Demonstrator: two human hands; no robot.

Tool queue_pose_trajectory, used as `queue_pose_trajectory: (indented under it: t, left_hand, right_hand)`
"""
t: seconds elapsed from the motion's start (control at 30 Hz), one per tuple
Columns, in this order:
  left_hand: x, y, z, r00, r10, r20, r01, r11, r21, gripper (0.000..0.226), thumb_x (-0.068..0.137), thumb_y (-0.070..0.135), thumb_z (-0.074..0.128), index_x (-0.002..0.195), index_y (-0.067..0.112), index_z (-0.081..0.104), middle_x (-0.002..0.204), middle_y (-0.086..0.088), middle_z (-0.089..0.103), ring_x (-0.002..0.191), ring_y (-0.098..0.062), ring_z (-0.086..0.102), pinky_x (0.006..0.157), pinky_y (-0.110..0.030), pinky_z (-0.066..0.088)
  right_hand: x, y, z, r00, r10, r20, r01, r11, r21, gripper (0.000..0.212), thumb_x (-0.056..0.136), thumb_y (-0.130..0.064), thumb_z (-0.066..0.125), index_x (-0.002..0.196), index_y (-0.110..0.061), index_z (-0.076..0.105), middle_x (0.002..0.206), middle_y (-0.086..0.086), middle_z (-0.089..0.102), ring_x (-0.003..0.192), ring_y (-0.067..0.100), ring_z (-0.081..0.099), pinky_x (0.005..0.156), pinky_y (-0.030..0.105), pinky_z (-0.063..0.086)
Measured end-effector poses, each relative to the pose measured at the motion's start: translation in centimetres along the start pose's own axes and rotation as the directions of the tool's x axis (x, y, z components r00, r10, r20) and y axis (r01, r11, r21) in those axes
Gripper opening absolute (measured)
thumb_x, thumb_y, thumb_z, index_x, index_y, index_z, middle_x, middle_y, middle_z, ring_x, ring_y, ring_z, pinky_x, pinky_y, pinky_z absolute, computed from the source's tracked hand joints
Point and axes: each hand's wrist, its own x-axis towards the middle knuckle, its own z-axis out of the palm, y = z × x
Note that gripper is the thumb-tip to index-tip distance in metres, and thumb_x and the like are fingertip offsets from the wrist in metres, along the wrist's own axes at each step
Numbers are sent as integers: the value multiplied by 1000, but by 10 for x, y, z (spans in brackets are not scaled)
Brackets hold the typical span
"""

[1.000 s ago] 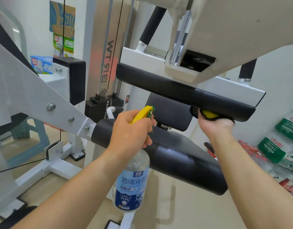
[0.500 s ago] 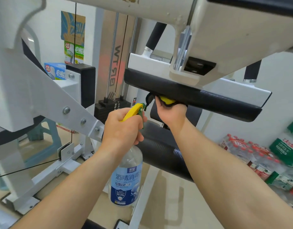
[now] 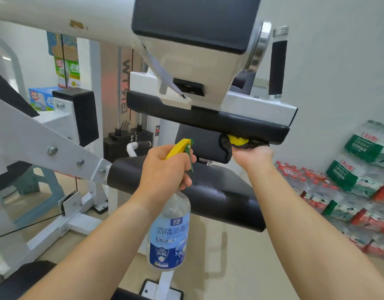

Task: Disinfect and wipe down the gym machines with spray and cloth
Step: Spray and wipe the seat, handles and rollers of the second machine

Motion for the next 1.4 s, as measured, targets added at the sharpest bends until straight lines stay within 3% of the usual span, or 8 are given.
queue_pose_trajectory:
  t: [0.17, 0.37, 0.53, 0.67, 0.9, 1.03, 1.27, 1.4]
  left_hand:
    - [0, 4, 32, 999, -30, 31, 29, 999, 20, 27, 84, -4, 51, 96, 5, 74, 94, -4, 79, 46, -16, 54, 46, -26, 45]
    - [-5, -6, 73, 995, -58, 85, 51, 995, 83, 27, 83, -3, 51, 91, 9, 74, 98, -11, 77, 45, -17, 54, 48, -26, 44]
    - [-3, -11, 100, 990, -101, 98, 92, 992, 91, 26, 83, -5, 50, 94, 2, 73, 99, -10, 78, 43, -17, 52, 45, -24, 42]
    - [2, -11, 120, 986, -118, 117, 106, 989, 101, 28, 83, -6, 49, 98, -2, 72, 100, -11, 79, 42, -18, 50, 45, -24, 41]
    - [10, -1, 157, 961, -233, 151, 220, 971, 93, 34, 81, -10, 47, 100, 5, 72, 103, -14, 78, 53, -19, 57, 49, -25, 44]
    - [-1, 17, 176, 946, -296, 135, 273, 947, 167, 28, 76, -4, 49, 95, 7, 68, 104, -17, 75, 55, -23, 61, 51, -27, 46]
    - [-49, 68, 179, 908, -416, -47, 418, 897, 141, 37, 59, 2, 46, 92, 9, 63, 95, -15, 70, 45, -23, 50, 44, -25, 38]
    - [-94, 93, 163, 828, -534, -171, 560, 801, 210, 34, 77, -5, 47, 105, 2, 64, 109, -24, 69, 47, -15, 54, 49, -28, 43]
  right_hand:
    - [3, -40, -14, 998, -47, -34, 47, 999, 5, 37, 97, -22, 37, 123, -10, 61, 109, 20, 72, 102, 41, 66, 76, 52, 58]
    - [1, -75, -36, 998, -53, 23, 52, 998, 40, 17, 72, -6, 40, 59, -15, 47, 63, 4, 49, 54, 21, 53, 60, 25, 50]
    - [-9, -95, -58, 999, 31, 27, -29, 997, -65, 41, 94, -23, 38, 61, -16, 60, 66, 4, 62, 59, 24, 65, 65, 30, 55]
    - [-3, -93, -75, 957, 177, 228, -187, 982, 23, 32, 89, -23, 29, 58, -26, 24, 61, -1, 31, 51, 20, 37, 55, 26, 39]
    - [-8, -90, -77, 962, 273, -22, -274, 959, -66, 51, 99, -43, 29, 58, -22, 49, 63, 3, 54, 53, 23, 58, 53, 31, 52]
    - [-29, -101, -71, 920, 300, -252, -349, 920, -179, 54, 95, -60, 40, 80, -19, 72, 98, 9, 70, 84, 32, 69, 88, 46, 54]
    - [-93, -134, -65, 841, 517, -159, -540, 795, -277, 28, 75, -19, 39, 60, -20, 15, 61, 1, 24, 54, 24, 28, 55, 33, 24]
    - [-147, -139, -67, 727, 577, -372, -685, 646, -337, 25, 82, -20, 39, 66, -18, 20, 63, 9, 27, 63, 28, 32, 60, 34, 35]
